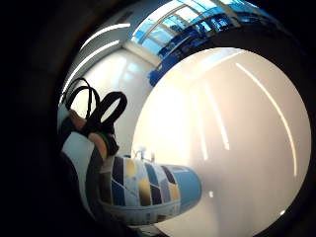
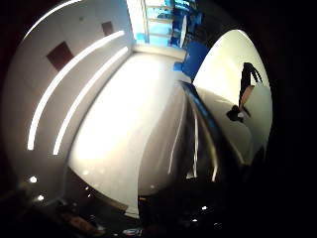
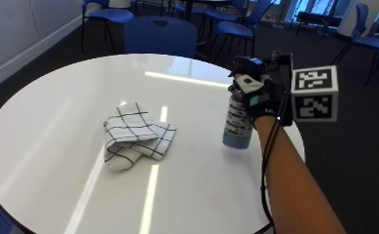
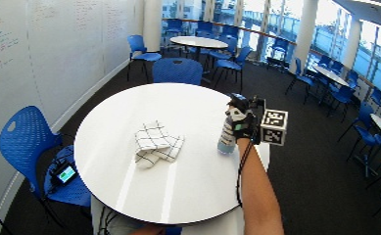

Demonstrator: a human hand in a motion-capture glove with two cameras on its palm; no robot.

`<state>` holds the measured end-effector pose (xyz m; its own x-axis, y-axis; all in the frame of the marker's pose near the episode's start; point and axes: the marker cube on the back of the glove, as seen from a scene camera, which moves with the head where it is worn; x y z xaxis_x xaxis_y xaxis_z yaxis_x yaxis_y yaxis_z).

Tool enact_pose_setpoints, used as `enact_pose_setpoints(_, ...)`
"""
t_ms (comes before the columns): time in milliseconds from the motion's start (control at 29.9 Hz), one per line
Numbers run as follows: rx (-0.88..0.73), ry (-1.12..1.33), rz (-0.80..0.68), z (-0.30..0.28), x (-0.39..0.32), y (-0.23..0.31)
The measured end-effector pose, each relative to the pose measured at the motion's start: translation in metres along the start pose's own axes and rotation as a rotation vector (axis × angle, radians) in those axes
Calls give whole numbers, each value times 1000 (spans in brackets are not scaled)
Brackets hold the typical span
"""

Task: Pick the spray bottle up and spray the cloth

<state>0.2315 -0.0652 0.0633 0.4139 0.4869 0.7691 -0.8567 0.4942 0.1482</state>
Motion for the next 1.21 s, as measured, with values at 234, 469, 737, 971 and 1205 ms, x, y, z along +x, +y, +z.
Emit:
enact_pose_setpoints(234, -344, 227, -16, 10, -72, 13)
enact_pose_setpoints(469, -623, 613, 62, 42, -93, 26)
enact_pose_setpoints(737, -782, 961, 95, 82, -87, 36)
enact_pose_setpoints(971, -915, 1315, 56, 111, -91, 56)
enact_pose_setpoints(1205, -995, 1511, 52, 129, -85, 66)
